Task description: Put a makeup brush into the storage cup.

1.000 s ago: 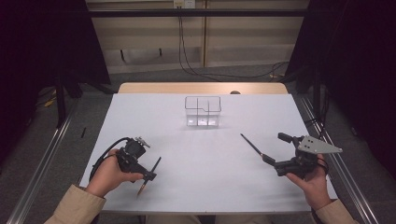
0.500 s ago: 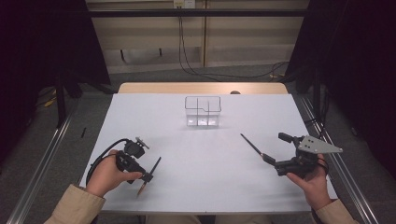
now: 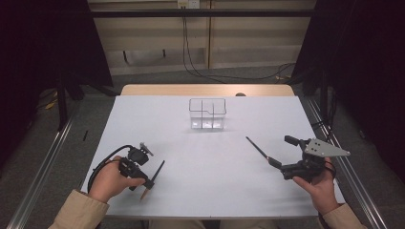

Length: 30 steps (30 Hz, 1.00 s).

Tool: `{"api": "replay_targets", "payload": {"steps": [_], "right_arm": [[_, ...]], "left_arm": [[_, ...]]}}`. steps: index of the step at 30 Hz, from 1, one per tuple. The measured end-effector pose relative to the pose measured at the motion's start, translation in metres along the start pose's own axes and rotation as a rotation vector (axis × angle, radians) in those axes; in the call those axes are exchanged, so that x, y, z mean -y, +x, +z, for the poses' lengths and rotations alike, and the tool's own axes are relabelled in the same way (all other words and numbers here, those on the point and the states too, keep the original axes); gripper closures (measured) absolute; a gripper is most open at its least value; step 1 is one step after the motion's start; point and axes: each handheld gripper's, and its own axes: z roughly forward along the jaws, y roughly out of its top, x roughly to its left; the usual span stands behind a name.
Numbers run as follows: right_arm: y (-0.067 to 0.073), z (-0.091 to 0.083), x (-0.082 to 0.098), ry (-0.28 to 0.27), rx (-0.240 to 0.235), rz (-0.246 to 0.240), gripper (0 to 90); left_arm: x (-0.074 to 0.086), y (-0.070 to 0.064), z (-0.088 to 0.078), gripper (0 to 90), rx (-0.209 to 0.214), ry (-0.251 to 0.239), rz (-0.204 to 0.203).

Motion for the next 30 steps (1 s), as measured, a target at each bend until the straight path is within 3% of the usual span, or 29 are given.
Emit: {"api": "replay_targets", "payload": {"steps": [6, 12, 17, 30], "right_arm": [[-0.001, 0.001, 0.0, 0.0, 0.0, -0.006, 0.0], [-0.001, 0.001, 0.0, 0.002, -0.002, -0.007, 0.0], [-0.001, 0.001, 0.001, 0.003, 0.0, -0.008, 0.0], [-0.001, 0.001, 0.001, 0.002, 0.002, -0.003, 0.0]], "left_arm": [[-0.001, -0.003, 0.0, 56.4, -0.029, 0.017, -0.008], [-0.006, -0.013, 0.003, 67.8, -0.086, 0.064, 0.028], [-0.009, -0.008, 0.004, 81.9, -0.095, 0.083, -0.009], [-0.013, -0.005, 0.004, 83.8, -0.084, 0.109, -0.002]]}}
